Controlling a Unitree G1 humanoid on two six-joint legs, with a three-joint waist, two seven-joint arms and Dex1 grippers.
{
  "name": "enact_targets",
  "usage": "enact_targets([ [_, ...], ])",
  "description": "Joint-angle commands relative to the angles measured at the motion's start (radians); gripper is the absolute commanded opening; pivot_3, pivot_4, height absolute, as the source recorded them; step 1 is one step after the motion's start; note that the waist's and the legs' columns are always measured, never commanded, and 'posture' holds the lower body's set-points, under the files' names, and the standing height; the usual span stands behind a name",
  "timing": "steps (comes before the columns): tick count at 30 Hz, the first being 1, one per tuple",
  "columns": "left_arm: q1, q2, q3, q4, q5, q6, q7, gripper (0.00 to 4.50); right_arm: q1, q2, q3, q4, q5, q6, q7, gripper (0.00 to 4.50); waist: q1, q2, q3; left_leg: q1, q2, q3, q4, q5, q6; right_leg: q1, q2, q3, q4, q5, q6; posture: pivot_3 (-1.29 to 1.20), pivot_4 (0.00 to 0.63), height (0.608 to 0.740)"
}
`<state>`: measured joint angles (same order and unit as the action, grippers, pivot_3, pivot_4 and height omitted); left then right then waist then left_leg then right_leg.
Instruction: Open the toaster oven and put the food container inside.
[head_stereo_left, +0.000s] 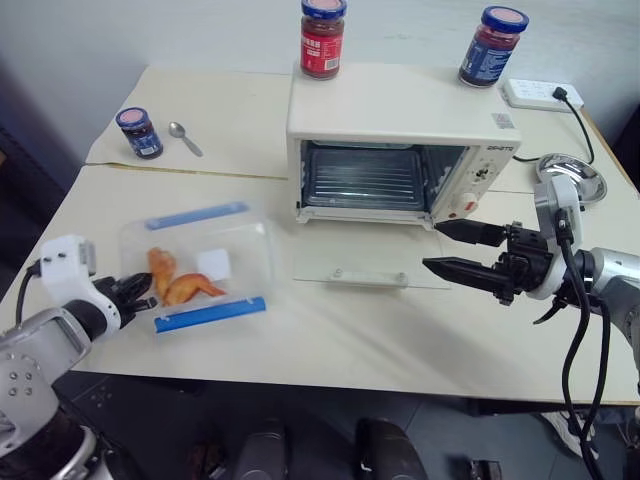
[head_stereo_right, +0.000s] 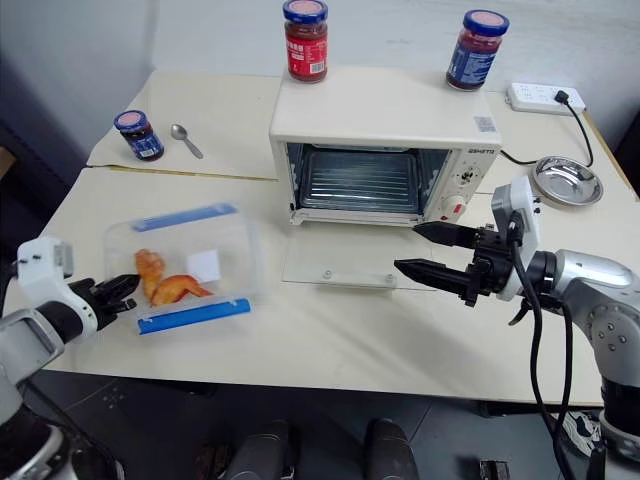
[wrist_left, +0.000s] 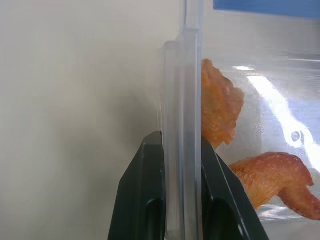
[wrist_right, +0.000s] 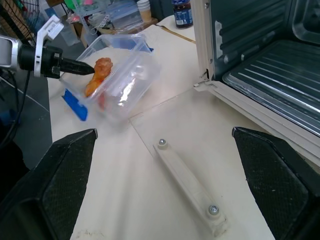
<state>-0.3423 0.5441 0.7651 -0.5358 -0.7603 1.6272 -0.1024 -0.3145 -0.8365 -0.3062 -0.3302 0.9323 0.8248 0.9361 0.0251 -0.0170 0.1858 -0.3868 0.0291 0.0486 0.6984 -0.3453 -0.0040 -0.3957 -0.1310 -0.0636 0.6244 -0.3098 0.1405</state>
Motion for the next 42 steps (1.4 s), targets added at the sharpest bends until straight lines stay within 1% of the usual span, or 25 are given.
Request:
enact_targets([
  [1, -0.078, 0.071, -0.045, 0.065, -0.197, -0.013, 0.049, 0.27, 0.032, 0.001, -0.056, -0.052, 0.012, -0.027, -0.018, 4.5, -0.001, 0.0, 0.0, 0.0, 0.0, 0.0, 0.0, 0.0, 0.0, 0.0, 0.0, 0.0, 0.0, 0.0, 0.0, 0.0, 0.15, 0.74],
  [4, -0.177, 0.099, -0.109, 0.167, -0.327, -0.013, 0.152, 0.27, 0.083, -0.001, -0.097, -0.08, 0.025, -0.025, -0.037, 4.5, -0.002, 0.0, 0.0, 0.0, -0.001, 0.0, -0.001, 0.0, 0.0, 0.0, 0.0, 0.0, 0.0, 0.0, 0.0, 0.0, 0.15, 0.74],
  [6, -0.265, 0.1, -0.178, 0.243, -0.398, -0.013, 0.223, 0.27, 0.121, 0.0, -0.125, -0.099, 0.033, -0.026, -0.049, 4.5, -0.001, 0.0, 0.0, 0.0, -0.002, 0.0, -0.001, 0.0, 0.0, 0.0, 0.0, 0.0, 0.0, 0.0, 0.0, 0.0, 0.15, 0.74],
  [8, -0.353, 0.084, -0.269, 0.307, -0.436, -0.013, 0.28, 0.27, 0.157, 0.001, -0.155, -0.118, 0.047, -0.026, -0.057, 4.5, 0.003, 0.0, 0.0, 0.0, -0.004, 0.0, 0.0, 0.0, 0.001, 0.0, 0.001, -0.001, 0.0, 0.0, 0.0, 0.0, 0.15, 0.74],
  [11, -0.451, 0.052, -0.36, 0.388, -0.462, -0.013, 0.346, 0.27, 0.192, 0.001, -0.183, -0.14, 0.059, -0.03, -0.071, 4.5, 0.0, 0.0, 0.0, 0.0, -0.005, 0.0, 0.0, 0.0, 0.001, 0.001, 0.0, 0.0, 0.001, 0.0, 0.001, 0.0, 0.15, 0.74],
  [14, -0.557, -0.017, -0.458, 0.48, -0.455, -0.013, 0.393, 0.27, 0.231, 0.002, -0.236, -0.161, 0.072, -0.034, -0.095, 4.5, 0.0, 0.0, 0.0, 0.0, -0.005, 0.0, 0.0, 0.0, 0.001, 0.0, 0.0, 0.0, 0.001, 0.0, 0.001, 0.0, 0.15, 0.74],
  [18, -0.63, -0.048, -0.551, 0.548, -0.414, -0.013, 0.429, 0.27, 0.284, 0.012, -0.285, -0.199, 0.093, -0.037, -0.128, 4.5, -0.003, -0.001, 0.0, 0.0, -0.006, 0.002, -0.001, 0.001, 0.001, 0.0, 0.001, 0.0, 0.001, 0.0, 0.001, 0.0, 0.15, 0.74],
  [21, -0.673, -0.086, -0.577, 0.593, -0.36, -0.013, 0.445, 0.27, 0.319, 0.029, -0.305, -0.232, 0.106, -0.043, -0.158, 4.5, -0.003, -0.001, 0.0, 0.0, -0.005, 0.003, -0.001, 0.001, 0.0, 0.0, 0.001, 0.0, 0.0, 0.0, 0.001, 0.0, 0.15, 0.74],
  [27, -0.735, -0.198, -0.578, 0.67, -0.181, -0.013, 0.428, 0.27, 0.366, 0.054, -0.32, -0.279, 0.12, -0.06, -0.21, 4.5, 0.003, -0.001, 0.0, 0.0, -0.006, 0.009, -0.001, 0.003, 0.0, 0.001, 0.001, 0.0, 0.0, 0.001, 0.001, 0.0, 0.15, 0.74],
  [29, -0.743, -0.226, -0.57, 0.683, -0.138, -0.016, 0.41, 0.99, 0.373, 0.053, -0.321, -0.283, 0.121, -0.067, -0.219, 4.5, 0.002, -0.001, 0.0, 0.0, -0.006, 0.009, -0.001, 0.003, 0.0, 0.0, 0.001, 0.0, 0.0, 0.001, 0.001, 0.0, 0.15, 0.74],
  [30, -0.746, -0.236, -0.564, 0.686, -0.117, -0.016, 0.401, 1.16, 0.375, 0.052, -0.321, -0.284, 0.122, -0.07, -0.222, 4.5, 0.002, -0.001, 0.0, 0.0, -0.006, 0.009, -0.001, 0.003, 0.0, 0.0, 0.001, 0.0, 0.0, 0.001, 0.001, 0.0, 0.15, 0.74],
  [32, -0.761, -0.252, -0.554, 0.706, -0.09, -0.028, 0.362, 1.74, 0.379, 0.045, -0.329, -0.279, 0.118, -0.07, -0.228, 4.5, 0.002, -0.001, 0.0, 0.0, -0.006, 0.009, -0.001, 0.003, 0.0, 0.0, 0.002, 0.0, 0.0, 0.001, 0.001, 0.0, 0.15, 0.74],
  [33, -0.768, -0.258, -0.542, 0.715, -0.083, -0.034, 0.34, 1.96, 0.382, 0.04, -0.332, -0.277, 0.113, -0.07, -0.228, 4.5, 0.002, -0.001, 0.0, 0.0, -0.006, 0.009, -0.001, 0.003, 0.0, 0.0, 0.001, 0.0, 0.0, 0.001, 0.001, 0.0, 0.15, 0.74],
  [34, -0.774, -0.264, -0.532, 0.719, -0.074, -0.036, 0.322, 2.3, 0.384, 0.037, -0.333, -0.276, 0.11, -0.071, -0.228, 4.5, 0.002, -0.001, 0.0, 0.0, -0.006, 0.009, -0.001, 0.003, 0.0, 0.0, 0.001, 0.0, 0.0, 0.001, 0.001, 0.0, 0.15, 0.74],
  [35, -0.781, -0.267, -0.506, 0.713, -0.081, -0.043, 0.297, 2.51, 0.386, 0.034, -0.338, -0.274, 0.113, -0.069, -0.227, 4.5, 0.002, -0.001, 0.0, 0.0, -0.006, 0.009, -0.001, 0.003, -0.001, 0.0, 0.002, 0.0, 0.0, 0.001, 0.001, 0.0, 0.15, 0.74],
  [39, -0.793, -0.261, -0.455, 0.661, -0.092, -0.059, 0.212, 2.51, 0.387, 0.025, -0.346, -0.267, 0.121, -0.065, -0.22, 4.5, 0.001, -0.001, 0.0, 0.0, -0.006, 0.009, -0.001, 0.003, -0.001, 0.0, 0.002, 0.0, 0.0, 0.001, 0.001, 0.0, 0.15, 0.74],
  [42, -0.784, -0.23, -0.403, 0.606, -0.132, -0.059, 0.126, 2.51, 0.374, 0.014, -0.331, -0.265, 0.128, -0.06, -0.216, 4.5, 0.0, -0.001, 0.0, 0.0, -0.006, 0.009, -0.001, 0.003, -0.001, 0.0, 0.002, 0.0, 0.0, 0.001, 0.001, 0.0, 0.15, 0.74],
])
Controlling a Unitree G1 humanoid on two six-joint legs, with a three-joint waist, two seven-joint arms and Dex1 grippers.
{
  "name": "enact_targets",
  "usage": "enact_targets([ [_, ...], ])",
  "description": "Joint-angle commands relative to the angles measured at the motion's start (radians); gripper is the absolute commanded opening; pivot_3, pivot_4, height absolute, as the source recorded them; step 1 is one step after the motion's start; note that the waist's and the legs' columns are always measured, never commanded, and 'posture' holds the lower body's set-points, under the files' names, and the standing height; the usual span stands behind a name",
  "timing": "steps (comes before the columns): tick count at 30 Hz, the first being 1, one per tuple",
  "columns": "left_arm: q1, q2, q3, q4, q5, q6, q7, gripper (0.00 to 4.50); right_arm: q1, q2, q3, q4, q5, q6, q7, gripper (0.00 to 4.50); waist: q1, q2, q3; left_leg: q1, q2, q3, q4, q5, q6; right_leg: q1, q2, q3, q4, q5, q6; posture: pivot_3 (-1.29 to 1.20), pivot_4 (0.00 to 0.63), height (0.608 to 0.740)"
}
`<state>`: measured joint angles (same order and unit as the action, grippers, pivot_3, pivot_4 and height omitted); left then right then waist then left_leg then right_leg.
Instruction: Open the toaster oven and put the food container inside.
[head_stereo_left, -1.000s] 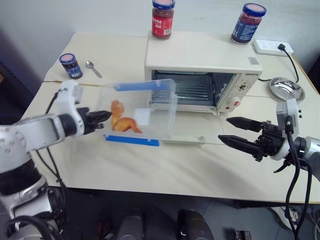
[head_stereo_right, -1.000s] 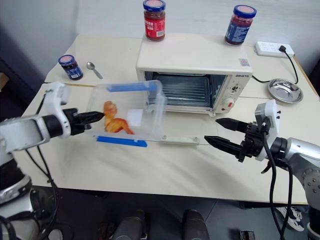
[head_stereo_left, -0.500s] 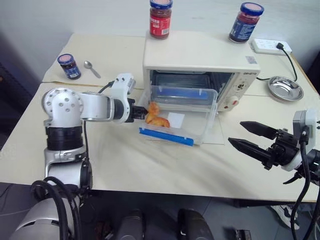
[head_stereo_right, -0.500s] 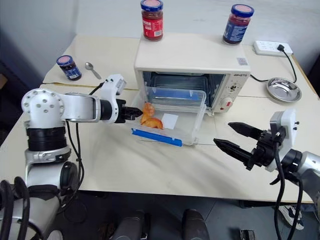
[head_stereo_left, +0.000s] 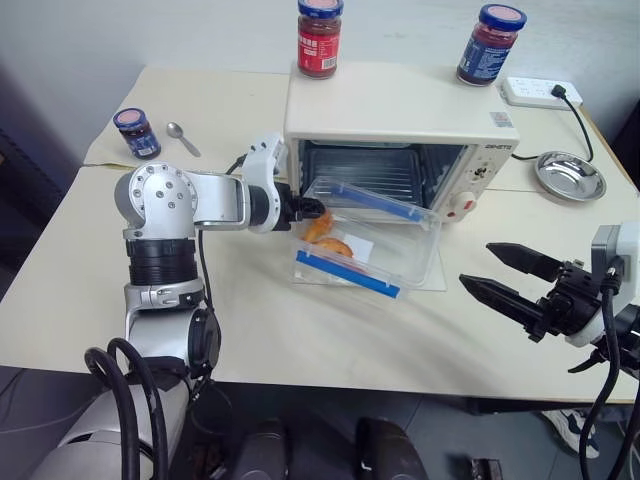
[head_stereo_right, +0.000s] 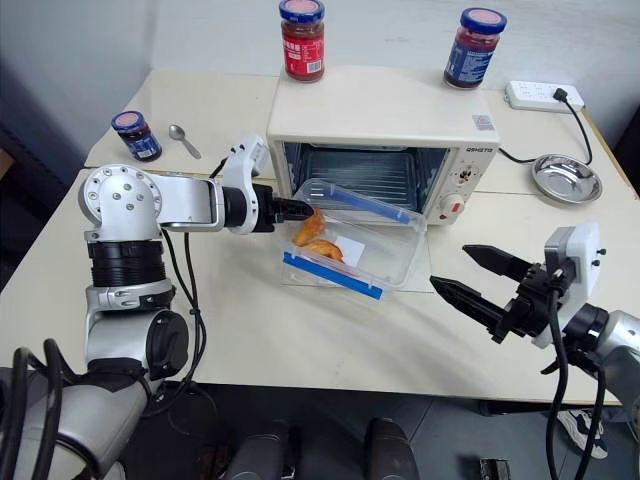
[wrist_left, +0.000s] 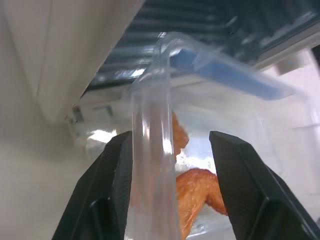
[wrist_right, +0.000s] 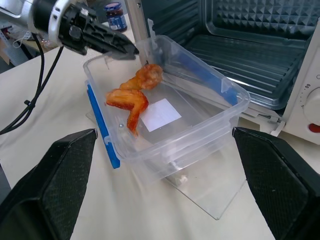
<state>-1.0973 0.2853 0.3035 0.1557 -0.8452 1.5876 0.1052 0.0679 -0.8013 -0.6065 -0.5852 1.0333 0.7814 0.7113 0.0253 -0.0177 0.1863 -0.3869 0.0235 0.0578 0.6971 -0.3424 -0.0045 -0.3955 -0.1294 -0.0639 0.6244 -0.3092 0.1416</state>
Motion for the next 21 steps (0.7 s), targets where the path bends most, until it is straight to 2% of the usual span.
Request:
enact_targets([
  [1, -0.021, 0.045, 0.082, -0.109, -0.07, -0.02, -0.12, 2.51, -0.016, -0.027, -0.024, -0.011, 0.03, -0.014, 0.011, 4.5, -0.001, 0.0, 0.0, 0.0, 0.0, 0.0, 0.0, 0.0, 0.0, 0.0, 0.0, 0.0, 0.0, 0.0, 0.0, 0.0, 0.15, 0.74],
  [6, 0.056, 0.151, 0.158, -0.196, -0.164, -0.079, -0.336, 2.51, -0.048, -0.049, 0.0, -0.016, 0.078, 0.005, 0.026, 4.5, -0.002, 0.0, 0.0, 0.0, 0.001, 0.0, 0.0, 0.0, 0.0, 0.0, 0.0, 0.0, 0.0, 0.0, 0.0, 0.0, 0.15, 0.74],
  [7, 0.078, 0.174, 0.161, -0.206, -0.168, -0.097, -0.369, 2.13, -0.054, -0.052, 0.006, -0.014, 0.086, 0.009, 0.027, 4.13, -0.003, 0.0, 0.0, 0.0, 0.001, 0.0, 0.0, 0.0, 0.0, 0.0, 0.0, 0.0, 0.0, 0.0, 0.0, 0.0, 0.15, 0.74],
  [8, 0.1, 0.197, 0.161, -0.216, -0.18, -0.114, -0.411, 1.99, -0.054, -0.054, 0.011, -0.012, 0.095, 0.013, 0.034, 3.97, -0.003, 0.0, 0.0, 0.001, 0.001, 0.0, 0.0, 0.0, 0.0, 0.0, 0.0, 0.0, 0.0, 0.0, 0.0, 0.0, 0.15, 0.74],
  [10, 0.156, 0.258, 0.141, -0.259, -0.218, -0.144, -0.542, 1.32, -0.046, -0.062, 0.017, -0.02, 0.118, 0.019, 0.06, 3.24, -0.002, 0.0, 0.0, 0.001, 0.001, 0.0, 0.0, 0.0, 0.0, 0.0, 0.0, 0.0, 0.0, 0.0, 0.0, 0.0, 0.15, 0.74],
  [11, 0.186, 0.289, 0.128, -0.283, -0.241, -0.146, -0.611, 1.16, -0.041, -0.065, 0.02, -0.026, 0.132, 0.023, 0.071, 3.07, -0.001, 0.0, 0.0, 0.0, 0.001, 0.0, 0.0, 0.0, 0.0, 0.0, 0.001, 0.0, 0.0, 0.0, 0.0, 0.0, 0.15, 0.74],
  [13, 0.236, 0.332, 0.104, -0.319, -0.262, -0.17, -0.711, 0.61, -0.035, -0.07, 0.024, -0.035, 0.154, 0.028, 0.081, 2.4, -0.002, 0.0, 0.0, 0.0, 0.001, 0.0, 0.0, 0.0, 0.0, 0.0, 0.0, 0.0, 0.0, 0.0, 0.0, 0.0, 0.15, 0.74],
  [15, 0.31, 0.397, 0.036, -0.369, -0.237, -0.228, -0.832, 0.07, -0.019, -0.081, 0.034, -0.051, 0.17, 0.039, 0.103, 1.82, 0.001, 0.0, 0.0, 0.0, 0.001, -0.001, 0.0, 0.0, 0.0, 0.0, 0.0, 0.0, 0.0, 0.0, 0.0, 0.0, 0.15, 0.74],
  [18, 0.406, 0.498, -0.121, -0.431, -0.124, -0.381, -1.012, 0.0, 0.025, -0.102, 0.08, -0.082, 0.13, 0.035, 0.155, 1.02, 0.0, 0.0, 0.0, 0.0, 0.001, -0.001, 0.0, 0.0, 0.0, 0.001, 0.0, 0.0, -0.002, 0.0, 0.0, 0.0, 0.15, 0.74],
  [21, 0.439, 0.549, -0.255, -0.424, 0.008, -0.533, -1.102, 0.0, 0.04, -0.109, 0.148, -0.081, 0.044, 0.0, 0.175, 0.1, 0.001, 0.0, 0.0, 0.001, 0.001, 0.0, 0.0, 0.0, 0.0, 0.002, 0.001, 0.0, -0.003, 0.0, 0.0, 0.0, 0.15, 0.74],
])
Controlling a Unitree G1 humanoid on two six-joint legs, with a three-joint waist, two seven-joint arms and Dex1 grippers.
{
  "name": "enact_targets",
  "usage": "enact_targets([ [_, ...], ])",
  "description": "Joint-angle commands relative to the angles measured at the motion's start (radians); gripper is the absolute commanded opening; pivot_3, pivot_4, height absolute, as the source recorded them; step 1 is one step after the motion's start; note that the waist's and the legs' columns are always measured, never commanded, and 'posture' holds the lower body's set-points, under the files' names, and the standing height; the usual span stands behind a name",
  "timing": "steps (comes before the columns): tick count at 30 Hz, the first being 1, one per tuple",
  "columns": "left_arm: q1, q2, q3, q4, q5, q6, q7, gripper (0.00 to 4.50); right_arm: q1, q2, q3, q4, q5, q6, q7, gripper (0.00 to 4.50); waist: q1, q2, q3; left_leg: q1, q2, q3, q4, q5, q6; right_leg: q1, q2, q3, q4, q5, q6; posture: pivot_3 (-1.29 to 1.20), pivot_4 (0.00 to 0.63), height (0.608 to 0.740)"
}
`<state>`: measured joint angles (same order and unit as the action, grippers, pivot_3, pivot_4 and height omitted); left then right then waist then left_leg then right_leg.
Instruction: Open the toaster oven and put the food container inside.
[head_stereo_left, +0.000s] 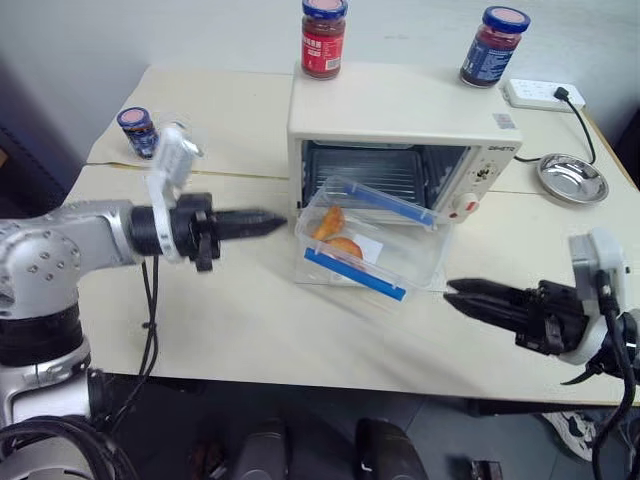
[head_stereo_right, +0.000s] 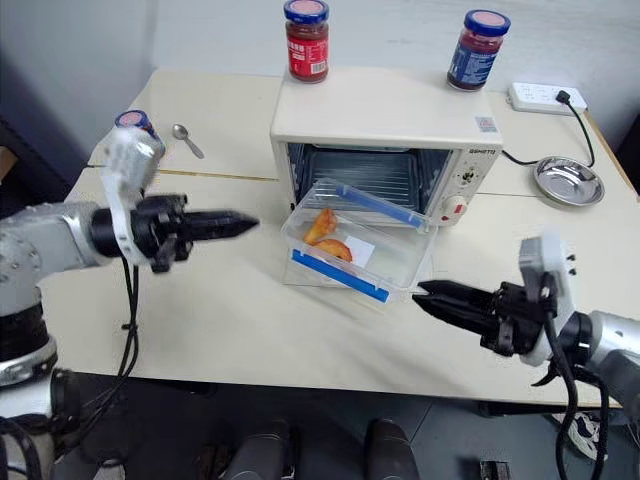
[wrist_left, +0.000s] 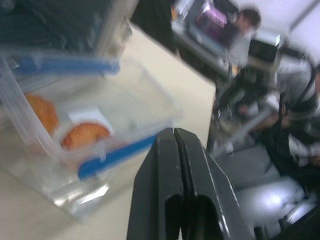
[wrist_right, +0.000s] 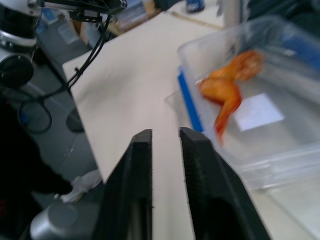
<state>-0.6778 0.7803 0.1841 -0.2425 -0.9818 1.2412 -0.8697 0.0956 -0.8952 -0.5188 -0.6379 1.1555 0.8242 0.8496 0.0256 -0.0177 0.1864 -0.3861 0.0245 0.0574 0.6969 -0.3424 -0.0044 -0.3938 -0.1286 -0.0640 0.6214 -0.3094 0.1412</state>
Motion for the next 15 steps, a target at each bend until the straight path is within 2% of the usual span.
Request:
enact_targets([
  [1, 0.017, 0.057, -0.172, -0.014, 0.181, -0.22, -0.136, 0.0, 0.005, -0.014, 0.089, -0.015, -0.117, -0.055, 0.031, 0.03, 0.0, 0.0, 0.0, 0.0, 0.0, 0.0, 0.0, 0.0, 0.0, 0.0, 0.0, 0.0, -0.001, 0.0, 0.0, 0.0, 0.15, 0.74],
  [6, -0.015, 0.01, -0.286, 0.077, 0.317, -0.347, -0.145, 0.0, -0.075, -0.022, 0.274, 0.094, -0.339, -0.155, 0.07, 0.03, -0.001, 0.0, 0.0, 0.0, 0.0, 0.001, 0.0, 0.0, 0.002, -0.001, 0.0, 0.001, -0.001, 0.0, 0.0, 0.0, 0.15, 0.74],
  [12, -0.041, -0.086, -0.332, 0.147, 0.387, -0.415, -0.131, 0.0, -0.296, 0.061, 0.439, 0.309, -0.503, -0.237, 0.062, 0.03, -0.003, 0.0, 0.0, -0.001, 0.0, 0.001, 0.0, -0.001, 0.003, -0.002, 0.0, 0.001, 0.001, 0.0, 0.0, 0.0, 0.15, 0.74],
  [15, -0.053, -0.154, -0.332, 0.186, 0.418, -0.437, -0.092, 0.0, -0.405, 0.112, 0.479, 0.412, -0.57, -0.277, 0.053, 0.03, -0.004, 0.0, 0.0, -0.001, 0.0, 0.002, 0.001, 0.0, 0.003, -0.002, 0.0, 0.001, 0.002, 0.0, 0.0, 0.0, 0.15, 0.74],
])
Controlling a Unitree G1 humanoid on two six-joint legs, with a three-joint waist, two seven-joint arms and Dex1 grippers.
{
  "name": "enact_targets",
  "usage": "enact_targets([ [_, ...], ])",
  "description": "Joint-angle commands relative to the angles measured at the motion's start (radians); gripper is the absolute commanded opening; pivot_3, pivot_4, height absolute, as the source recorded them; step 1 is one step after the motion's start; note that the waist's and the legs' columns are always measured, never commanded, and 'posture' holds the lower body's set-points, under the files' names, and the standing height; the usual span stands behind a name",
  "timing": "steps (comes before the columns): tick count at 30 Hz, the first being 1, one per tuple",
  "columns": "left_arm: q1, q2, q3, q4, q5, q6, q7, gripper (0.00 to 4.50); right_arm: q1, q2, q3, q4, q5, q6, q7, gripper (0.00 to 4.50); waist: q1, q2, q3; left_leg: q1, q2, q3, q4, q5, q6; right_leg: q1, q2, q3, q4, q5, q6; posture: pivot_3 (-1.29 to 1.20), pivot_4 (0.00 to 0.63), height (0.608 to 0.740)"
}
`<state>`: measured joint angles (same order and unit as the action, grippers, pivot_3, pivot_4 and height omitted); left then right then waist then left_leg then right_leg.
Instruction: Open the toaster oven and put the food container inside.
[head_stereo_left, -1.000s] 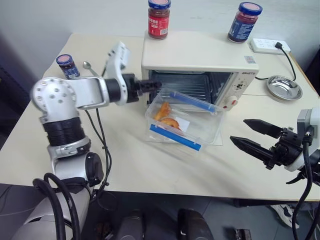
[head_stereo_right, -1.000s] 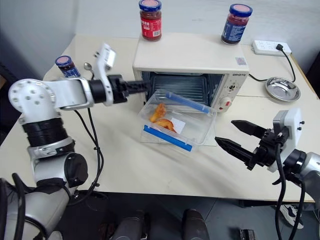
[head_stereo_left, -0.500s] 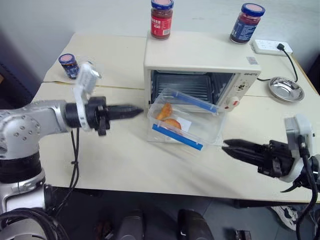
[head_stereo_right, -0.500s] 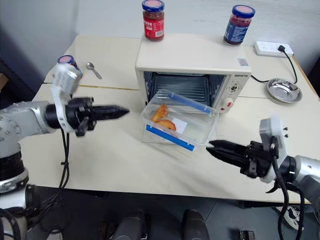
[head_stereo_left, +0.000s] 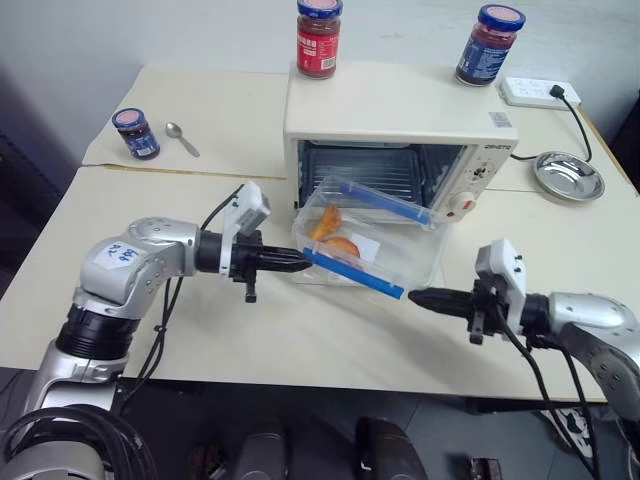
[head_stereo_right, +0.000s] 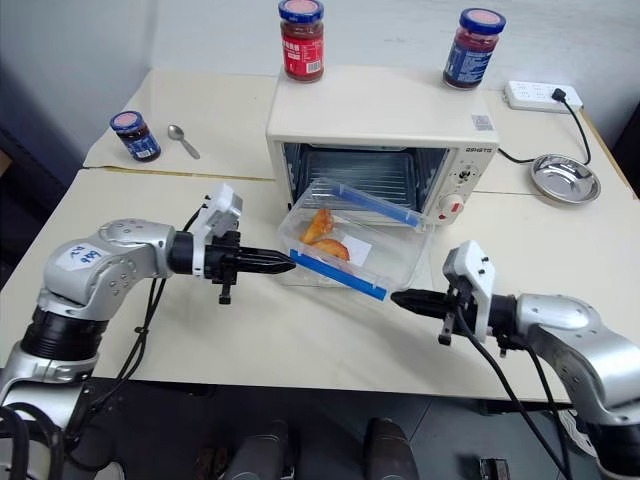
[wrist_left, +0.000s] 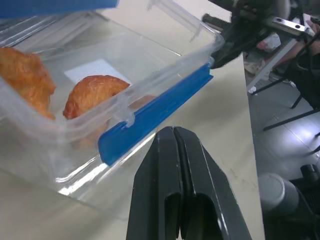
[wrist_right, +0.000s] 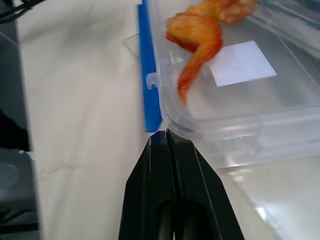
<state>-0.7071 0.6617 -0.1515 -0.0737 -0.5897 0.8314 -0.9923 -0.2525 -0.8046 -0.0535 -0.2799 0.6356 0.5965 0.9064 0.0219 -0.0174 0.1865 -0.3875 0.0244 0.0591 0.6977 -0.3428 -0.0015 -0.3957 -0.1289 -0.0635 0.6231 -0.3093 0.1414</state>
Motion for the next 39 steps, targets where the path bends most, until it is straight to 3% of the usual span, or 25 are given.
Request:
enact_targets([
  [1, -0.026, -0.051, 0.007, 0.024, 0.03, -0.027, 0.04, 0.0, -0.069, 0.029, 0.018, 0.068, -0.061, -0.057, 0.001, 0.03, 0.0, 0.0, 0.0, 0.0, 0.0, 0.0, 0.0, 0.0, 0.0, 0.0, 0.0, 0.0, 0.0, 0.0, 0.0, 0.0, 0.15, 0.74],
  [11, -0.038, -0.165, 0.038, 0.088, 0.112, -0.065, 0.181, 0.0, -0.173, 0.146, 0.047, 0.146, -0.144, -0.107, -0.031, 0.03, -0.004, 0.0, 0.0, 0.0, 0.001, 0.0, 0.001, 0.001, -0.001, 0.0, 0.0, -0.001, 0.002, 0.0, 0.001, 0.0, 0.15, 0.74],
  [17, -0.128, -0.241, 0.069, 0.252, 0.194, -0.173, 0.301, 0.0, -0.288, 0.292, 0.05, 0.265, -0.249, -0.142, -0.193, 0.03, -0.014, 0.0, 0.0, 0.001, 0.001, 0.0, 0.001, 0.004, -0.003, 0.0, 0.0, -0.001, 0.004, 0.0, 0.001, 0.0, 0.15, 0.74],
  [25, -0.186, -0.288, 0.098, 0.366, 0.239, -0.251, 0.33, 0.0, -0.307, 0.307, 0.093, 0.299, -0.325, -0.189, -0.176, 0.03, -0.021, 0.0, 0.0, -0.001, -0.002, -0.001, -0.004, 0.004, -0.002, -0.003, -0.002, -0.002, 0.002, 0.0, 0.001, 0.0, 0.15, 0.74],
  [31, -0.163, -0.296, 0.108, 0.315, 0.232, -0.234, 0.315, 0.0, -0.294, 0.305, 0.066, 0.273, -0.305, -0.175, -0.159, 0.03, -0.023, 0.0, 0.0, -0.002, -0.002, -0.001, -0.002, 0.004, -0.002, -0.003, -0.003, -0.002, 0.003, 0.0, 0.001, 0.0, 0.15, 0.74],
  [39, -0.093, -0.245, 0.163, 0.113, 0.145, -0.113, 0.273, 0.0, -0.391, 0.412, 0.069, 0.333, -0.327, -0.176, -0.259, 0.03, -0.036, 0.001, 0.0, -0.001, 0.001, -0.001, -0.003, 0.005, -0.004, -0.003, -0.001, -0.002, 0.004, 0.0, 0.001, 0.0, 0.15, 0.74],
])
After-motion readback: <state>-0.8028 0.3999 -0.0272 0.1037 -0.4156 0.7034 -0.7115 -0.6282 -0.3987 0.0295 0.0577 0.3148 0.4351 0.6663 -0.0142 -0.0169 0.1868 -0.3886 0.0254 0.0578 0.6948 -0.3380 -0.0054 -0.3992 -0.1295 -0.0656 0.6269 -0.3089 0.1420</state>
